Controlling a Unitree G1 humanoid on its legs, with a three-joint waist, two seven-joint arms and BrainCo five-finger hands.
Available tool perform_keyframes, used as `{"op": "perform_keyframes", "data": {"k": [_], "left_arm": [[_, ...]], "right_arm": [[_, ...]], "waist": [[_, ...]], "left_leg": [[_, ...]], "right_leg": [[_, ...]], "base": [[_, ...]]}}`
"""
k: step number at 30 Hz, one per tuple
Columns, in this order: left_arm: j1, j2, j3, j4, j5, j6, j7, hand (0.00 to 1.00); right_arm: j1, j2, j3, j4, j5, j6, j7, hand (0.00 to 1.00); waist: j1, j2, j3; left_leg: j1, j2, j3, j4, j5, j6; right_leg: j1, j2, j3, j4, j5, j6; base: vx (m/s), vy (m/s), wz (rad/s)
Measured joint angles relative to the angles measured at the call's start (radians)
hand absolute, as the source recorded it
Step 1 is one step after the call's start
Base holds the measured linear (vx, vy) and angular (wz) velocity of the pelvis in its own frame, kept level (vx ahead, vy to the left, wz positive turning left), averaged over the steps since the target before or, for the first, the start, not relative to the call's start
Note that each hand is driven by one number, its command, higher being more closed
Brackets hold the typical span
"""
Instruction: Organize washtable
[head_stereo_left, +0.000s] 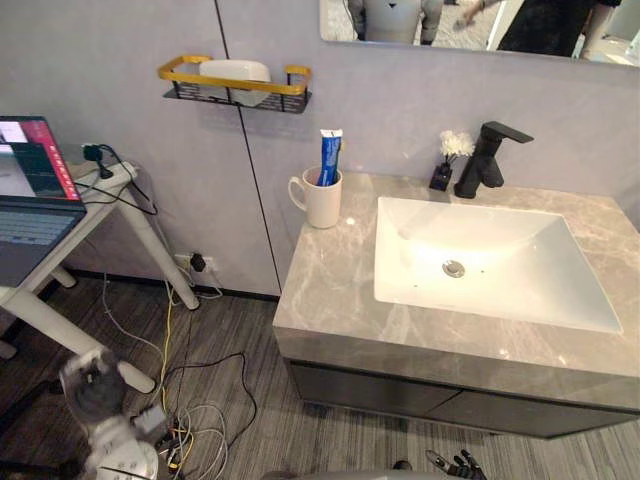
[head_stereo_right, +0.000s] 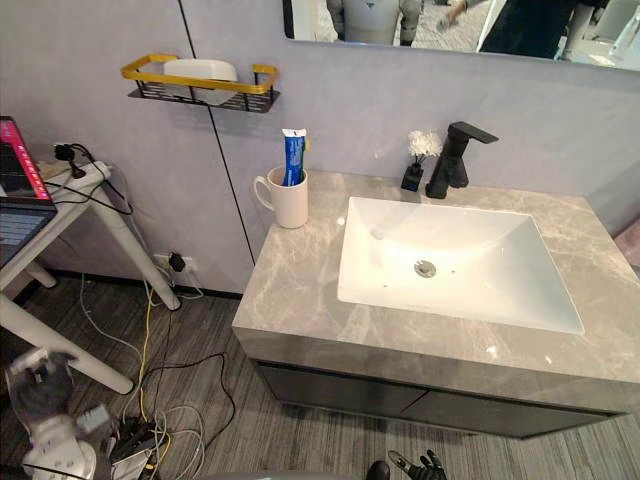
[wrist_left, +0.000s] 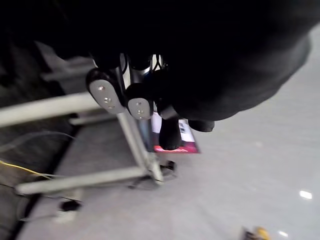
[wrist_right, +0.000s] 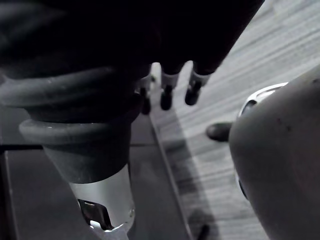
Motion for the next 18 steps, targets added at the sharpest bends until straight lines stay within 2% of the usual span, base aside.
{"op": "perform_keyframes", "data": {"k": [3, 5, 6, 7, 9, 10, 14, 18], "left_arm": [[-0.016, 0.005, 0.028, 0.254, -0.008, 0.016, -0.005, 1.0], [-0.059, 0.021, 0.045, 0.512, -0.02, 0.028, -0.01, 1.0], [-0.087, 0.028, 0.056, 0.63, -0.031, 0.033, -0.015, 0.0], [-0.117, 0.04, 0.072, 0.775, -0.052, 0.037, -0.024, 0.0], [-0.153, 0.04, 0.083, 0.963, -0.079, 0.047, -0.034, 0.0], [-0.161, 0.039, 0.083, 1.052, -0.099, 0.054, -0.06, 0.0], [-0.171, 0.048, 0.102, 1.141, -0.134, 0.058, -0.103, 0.0], [-0.209, 0.048, 0.1, 1.193, -0.132, 0.057, -0.111, 0.0]], "right_arm": [[0.0, -0.001, 0.016, -0.009, -0.014, 0.006, 0.007, 0.0], [0.0, 0.0, 0.017, -0.012, -0.027, 0.007, 0.009, 0.0], [0.0, 0.001, 0.017, -0.011, -0.028, 0.007, 0.008, 0.0], [-0.004, 0.001, 0.017, -0.004, -0.029, 0.007, 0.007, 0.0], [-0.026, -0.002, 0.008, 0.029, -0.032, 0.006, 0.0, 0.0], [-0.045, -0.004, 0.006, 0.058, -0.037, 0.006, -0.006, 0.0], [-0.08, -0.013, -0.012, 0.11, -0.066, 0.007, -0.008, 0.0], [-0.106, -0.026, -0.009, 0.115, -0.073, 0.007, -0.006, 0.0]], "waist": [[-0.004, 0.0, -0.001], [-0.006, -0.004, -0.005], [-0.008, -0.006, -0.006], [-0.008, -0.007, -0.006], [-0.02, -0.008, -0.006], [-0.031, -0.007, -0.005], [-0.03, -0.002, -0.002], [-0.028, 0.006, 0.018]], "left_leg": [[-0.001, 0.0, 0.0, 0.0, -0.001, 0.001], [-0.001, 0.0, 0.0, -0.002, -0.001, 0.001], [-0.001, 0.0, 0.0, -0.004, -0.001, 0.0], [-0.001, -0.002, -0.001, -0.011, -0.001, -0.001], [0.001, -0.004, -0.002, -0.022, -0.001, -0.005], [0.003, -0.004, -0.002, -0.028, -0.001, -0.005], [0.005, -0.003, 0.006, -0.023, 0.0, -0.003], [-0.017, -0.001, 0.058, 0.084, -0.068, 0.01]], "right_leg": [[0.001, -0.001, -0.012, 0.0, -0.004, -0.004], [0.0, -0.001, -0.013, -0.004, -0.007, -0.003], [-0.002, -0.001, -0.013, -0.005, -0.008, -0.002], [-0.006, -0.002, -0.012, -0.005, -0.008, -0.002], [-0.009, -0.004, -0.008, -0.005, -0.01, 0.0], [-0.012, -0.002, 0.0, -0.005, -0.012, 0.001], [-0.021, 0.002, 0.022, -0.003, -0.016, 0.007], [-0.038, 0.006, 0.085, 0.001, 0.008, 0.013]], "base": [[-0.01, 0.0, 0.02], [0.0, 0.0, 0.0], [0.0, 0.0, 0.0], [0.0, 0.0, 0.0], [0.02, 0.011, -0.01], [0.06, 0.019, -0.11], [0.07, 0.017, -0.15], [0.04, 0.076, -0.46]]}}
